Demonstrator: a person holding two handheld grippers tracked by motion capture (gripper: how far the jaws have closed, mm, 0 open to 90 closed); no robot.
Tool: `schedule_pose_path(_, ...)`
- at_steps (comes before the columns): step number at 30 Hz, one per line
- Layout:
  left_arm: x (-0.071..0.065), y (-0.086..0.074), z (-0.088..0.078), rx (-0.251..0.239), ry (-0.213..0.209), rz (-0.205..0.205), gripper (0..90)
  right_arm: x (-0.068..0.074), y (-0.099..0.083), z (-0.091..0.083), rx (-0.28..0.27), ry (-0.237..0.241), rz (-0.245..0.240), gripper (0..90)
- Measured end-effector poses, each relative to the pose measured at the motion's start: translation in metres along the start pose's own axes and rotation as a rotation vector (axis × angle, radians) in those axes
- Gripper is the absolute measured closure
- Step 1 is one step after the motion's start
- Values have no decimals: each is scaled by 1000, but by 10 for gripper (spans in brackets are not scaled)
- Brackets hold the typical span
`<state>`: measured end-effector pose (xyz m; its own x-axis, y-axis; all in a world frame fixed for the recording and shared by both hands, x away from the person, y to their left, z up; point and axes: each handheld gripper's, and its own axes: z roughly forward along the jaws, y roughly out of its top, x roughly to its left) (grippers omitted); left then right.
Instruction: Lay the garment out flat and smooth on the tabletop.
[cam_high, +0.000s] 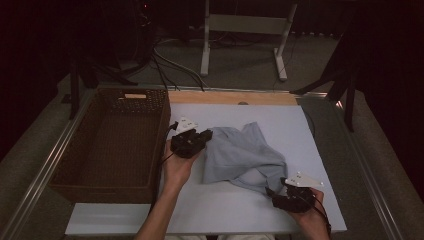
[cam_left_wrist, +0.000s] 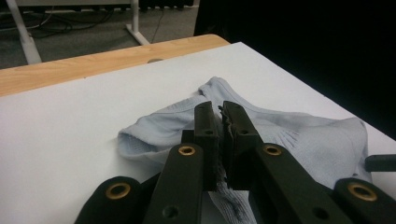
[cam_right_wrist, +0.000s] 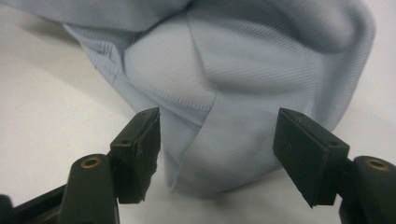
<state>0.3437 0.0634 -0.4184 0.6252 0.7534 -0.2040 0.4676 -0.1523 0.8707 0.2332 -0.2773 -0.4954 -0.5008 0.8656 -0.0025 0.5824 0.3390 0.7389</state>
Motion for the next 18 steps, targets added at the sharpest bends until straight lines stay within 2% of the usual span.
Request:
schedule_pose_path(5,0,0,0,-2,-1,-1,872,2,-1,3,26,-17,-17,359)
schedule_pose_path(10,0,1,-1,-3,-1,-2,872,4,-3,4,58,-45,-50,445)
schedule_pose_path(15,1,1,-2,-7,1,-7,872,4,-4,5,101,-73,-85,653)
schedule_pose_path(18,2,1,-2,-4,2,-4,873,2,-4,2,105,-74,-83,780)
